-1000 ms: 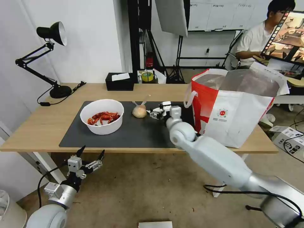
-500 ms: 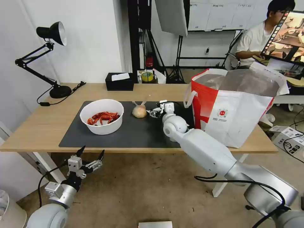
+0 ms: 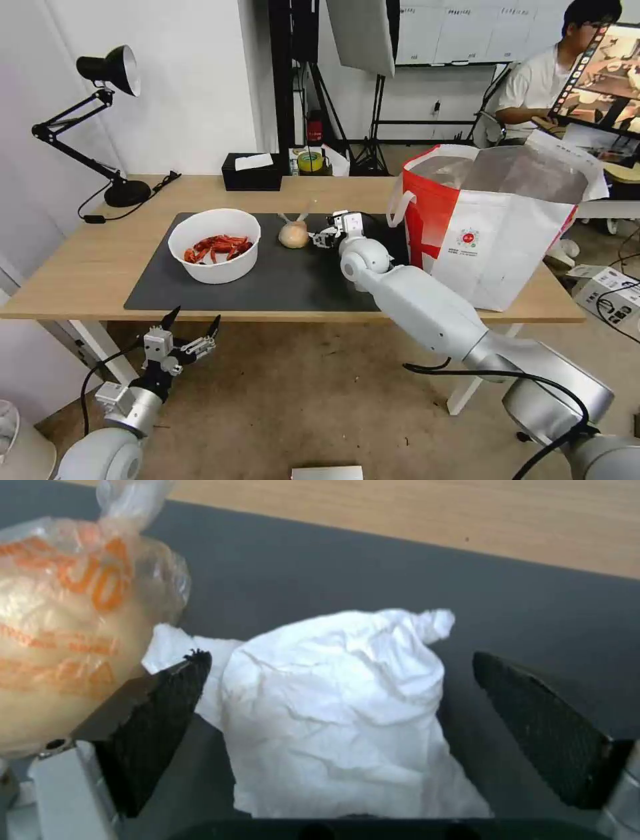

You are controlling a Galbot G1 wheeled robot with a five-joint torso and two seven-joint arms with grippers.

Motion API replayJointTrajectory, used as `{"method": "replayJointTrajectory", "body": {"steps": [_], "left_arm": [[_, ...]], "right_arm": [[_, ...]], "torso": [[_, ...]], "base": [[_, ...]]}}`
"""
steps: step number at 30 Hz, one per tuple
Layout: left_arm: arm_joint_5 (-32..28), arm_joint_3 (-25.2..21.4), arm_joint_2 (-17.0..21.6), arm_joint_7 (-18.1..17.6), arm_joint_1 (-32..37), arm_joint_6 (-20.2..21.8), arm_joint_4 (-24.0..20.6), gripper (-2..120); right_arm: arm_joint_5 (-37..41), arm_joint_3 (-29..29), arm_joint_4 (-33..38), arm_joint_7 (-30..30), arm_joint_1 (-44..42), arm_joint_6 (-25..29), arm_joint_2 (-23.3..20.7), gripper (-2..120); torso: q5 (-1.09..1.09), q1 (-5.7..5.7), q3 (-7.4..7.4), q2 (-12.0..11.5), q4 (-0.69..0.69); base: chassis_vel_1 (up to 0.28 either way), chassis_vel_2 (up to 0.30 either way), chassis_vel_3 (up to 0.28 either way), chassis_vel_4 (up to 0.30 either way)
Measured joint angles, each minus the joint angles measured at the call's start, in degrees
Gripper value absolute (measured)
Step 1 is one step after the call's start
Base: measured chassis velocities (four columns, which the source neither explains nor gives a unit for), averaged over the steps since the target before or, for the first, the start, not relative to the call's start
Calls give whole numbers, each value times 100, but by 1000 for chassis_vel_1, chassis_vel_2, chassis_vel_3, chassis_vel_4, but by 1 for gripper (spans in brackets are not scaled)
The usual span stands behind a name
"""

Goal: Pick up the trash from the table and place it into the takeout bag.

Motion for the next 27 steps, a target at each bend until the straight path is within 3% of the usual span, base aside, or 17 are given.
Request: {"method": "replayJointTrajectory", "body": {"steps": [9, 11, 27], "left_arm": [[-5, 52, 20, 2, -49, -3, 23, 100], [-6, 61, 22, 2, -55, -4, 27, 100], [-28, 96, 23, 2, -46, -11, 13, 100]], "right_arm": [[15, 1, -80, -48, 0, -43, 37, 100], [29, 5, -83, -49, 0, -43, 44, 96], [98, 49, 56, -35, -110, 86, -68, 36]], "torso": [[0, 0, 0, 0, 0], [0, 0, 0, 0, 0], [0, 0, 0, 0, 0]], "base": [[0, 0, 0, 0], [0, 0, 0, 0], [0, 0, 0, 0]]}}
